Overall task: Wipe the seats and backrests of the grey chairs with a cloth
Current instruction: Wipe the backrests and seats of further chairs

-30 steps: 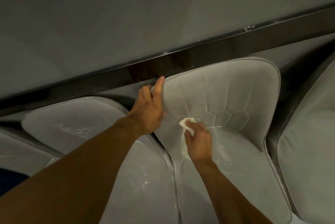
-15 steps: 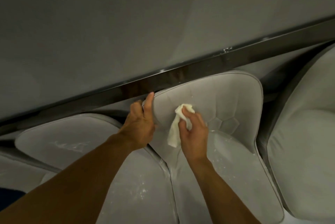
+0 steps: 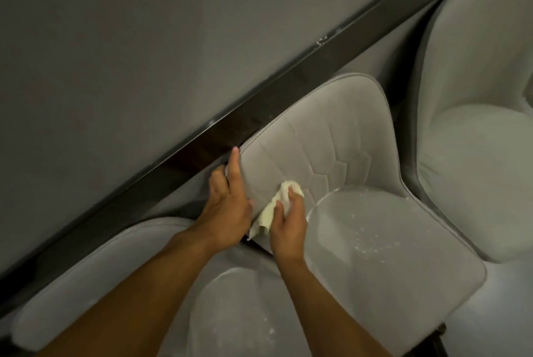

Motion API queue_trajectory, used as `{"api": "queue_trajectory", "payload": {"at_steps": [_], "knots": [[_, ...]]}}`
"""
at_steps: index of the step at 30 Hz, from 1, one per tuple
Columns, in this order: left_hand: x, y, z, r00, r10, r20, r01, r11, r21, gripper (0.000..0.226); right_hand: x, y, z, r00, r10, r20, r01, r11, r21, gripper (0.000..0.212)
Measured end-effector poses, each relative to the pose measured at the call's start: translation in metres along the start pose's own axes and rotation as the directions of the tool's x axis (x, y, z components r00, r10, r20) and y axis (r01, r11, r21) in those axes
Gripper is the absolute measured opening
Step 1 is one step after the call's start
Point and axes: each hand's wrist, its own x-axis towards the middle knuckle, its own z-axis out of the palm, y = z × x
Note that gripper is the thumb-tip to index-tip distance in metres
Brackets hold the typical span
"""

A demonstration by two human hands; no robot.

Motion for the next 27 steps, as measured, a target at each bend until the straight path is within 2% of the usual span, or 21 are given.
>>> {"api": "queue_trajectory", "payload": {"at_steps": [2, 3, 7, 8, 10, 11, 13, 15, 17, 19, 20, 22, 23, 25, 27], "knots": [[0.000, -0.004, -0.003, 0.998, 0.064, 0.017, -0.065, 0.997, 0.040, 0.121, -0.005, 0.014, 0.009, 0.985, 0.172, -0.005, -0.171, 0.984, 0.045, 0.041], [-0.001, -0.006, -0.004, 0.996, 0.082, 0.032, -0.084, 0.996, 0.040, 0.120, -0.004, 0.017, 0.010, 0.979, 0.204, -0.020, -0.202, 0.978, 0.060, 0.040], [-0.001, -0.007, -0.004, 0.999, 0.030, 0.039, -0.029, 0.999, -0.027, 0.113, 0.001, 0.010, -0.008, 0.952, 0.256, -0.169, -0.222, 0.955, 0.198, 0.036], [-0.003, -0.008, -0.005, 0.998, 0.057, 0.028, -0.056, 0.998, -0.040, 0.112, 0.002, 0.006, -0.014, 0.940, 0.263, -0.218, -0.208, 0.946, 0.248, 0.034], [-0.007, -0.009, -0.009, 0.988, 0.156, 0.016, -0.157, 0.988, 0.008, 0.106, 0.001, -0.003, -0.015, 0.941, 0.195, -0.276, -0.110, 0.949, 0.294, 0.030], [-0.009, -0.010, -0.014, 0.980, 0.197, 0.016, -0.198, 0.979, 0.048, 0.099, -0.002, -0.009, -0.008, 0.958, 0.107, -0.266, -0.035, 0.964, 0.262, 0.032], [-0.011, -0.009, -0.022, 0.971, 0.239, 0.030, -0.241, 0.962, 0.129, 0.083, -0.018, -0.014, 0.015, 0.981, -0.113, -0.160, 0.141, 0.974, 0.179, 0.038], [-0.008, 0.002, -0.029, 0.973, 0.204, 0.107, -0.226, 0.931, 0.286, 0.074, -0.037, -0.007, 0.032, 0.976, -0.197, -0.093, 0.207, 0.971, 0.122, 0.035], [-0.005, 0.014, -0.035, 0.971, 0.150, 0.184, -0.232, 0.773, 0.590, 0.076, -0.052, 0.012, 0.039, 0.985, -0.148, -0.087, 0.151, 0.988, 0.039, 0.031], [-0.005, 0.030, -0.045, 0.963, 0.179, 0.202, -0.266, 0.501, 0.823, 0.078, -0.055, 0.031, 0.035, 0.994, 0.039, -0.103, -0.043, 0.998, -0.035, 0.028], [-0.004, 0.040, -0.051, 0.953, 0.243, 0.183, -0.271, 0.404, 0.874, 0.076, -0.051, 0.038, 0.031, 0.982, 0.150, -0.119, -0.155, 0.987, -0.031, 0.026], [0.002, 0.058, -0.061, 0.881, 0.441, 0.171, -0.355, 0.378, 0.855, 0.064, -0.038, 0.042, 0.019, 0.935, 0.309, -0.172, -0.307, 0.951, 0.040, 0.022], [0.008, 0.060, -0.061, 0.806, 0.553, 0.210, -0.445, 0.334, 0.831, 0.057, -0.030, 0.039, 0.012, 0.916, 0.345, -0.203, -0.331, 0.938, 0.100, 0.020], [0.031, 0.058, -0.054, 0.661, 0.669, 0.339, -0.587, 0.180, 0.789, 0.054, -0.012, 0.023, 0.001, 0.909, 0.343, -0.238, -0.290, 0.929, 0.230, 0.019], [0.057, 0.059, -0.050, 0.600, 0.652, 0.463, -0.638, 0.041, 0.769, 0.057, 0.005, -0.005, -0.004, 0.936, 0.258, -0.239, -0.175, 0.931, 0.320, 0.025]]}}
